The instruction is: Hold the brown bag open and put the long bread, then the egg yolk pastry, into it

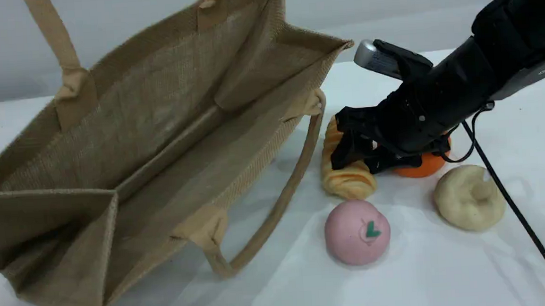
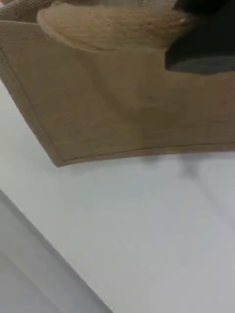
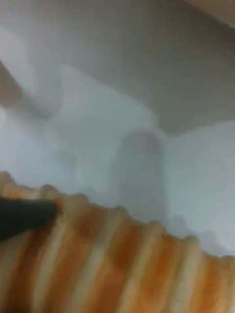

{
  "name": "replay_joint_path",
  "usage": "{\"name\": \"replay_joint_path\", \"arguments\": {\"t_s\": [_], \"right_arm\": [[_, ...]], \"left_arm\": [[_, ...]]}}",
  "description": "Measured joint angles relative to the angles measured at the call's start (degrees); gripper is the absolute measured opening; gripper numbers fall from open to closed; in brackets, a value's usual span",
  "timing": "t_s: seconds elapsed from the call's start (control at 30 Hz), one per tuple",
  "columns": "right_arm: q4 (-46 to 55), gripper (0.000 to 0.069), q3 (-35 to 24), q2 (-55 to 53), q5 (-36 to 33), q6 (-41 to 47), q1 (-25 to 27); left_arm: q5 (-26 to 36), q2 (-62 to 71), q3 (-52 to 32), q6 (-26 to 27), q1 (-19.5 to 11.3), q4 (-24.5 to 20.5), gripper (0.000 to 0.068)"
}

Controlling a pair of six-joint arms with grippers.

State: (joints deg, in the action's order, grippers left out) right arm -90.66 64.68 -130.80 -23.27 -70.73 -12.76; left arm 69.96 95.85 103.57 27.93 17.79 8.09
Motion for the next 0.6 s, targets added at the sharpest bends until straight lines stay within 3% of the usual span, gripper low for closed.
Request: {"name": "replay_joint_path", "arguments": {"t_s": [0.13, 0.2, 0.6], "right_arm": [[0.24, 0.0130, -0.04, -0.06, 1.48, 0.11, 0.00], [0.24, 0.0079, -0.04, -0.06, 1.50, 0.11, 0.00], [1.70, 0.0060, -0.27, 10.64, 4.97, -0.26, 0.20]], "left_arm": [[0.00, 0.00, 0.00, 0.00, 0.00, 0.00, 0.0089], [0.00, 0.00, 0.00, 0.00, 0.00, 0.00, 0.0089], [0.00, 0.00, 0.00, 0.09, 0.00, 0.05, 0.0089]]}}
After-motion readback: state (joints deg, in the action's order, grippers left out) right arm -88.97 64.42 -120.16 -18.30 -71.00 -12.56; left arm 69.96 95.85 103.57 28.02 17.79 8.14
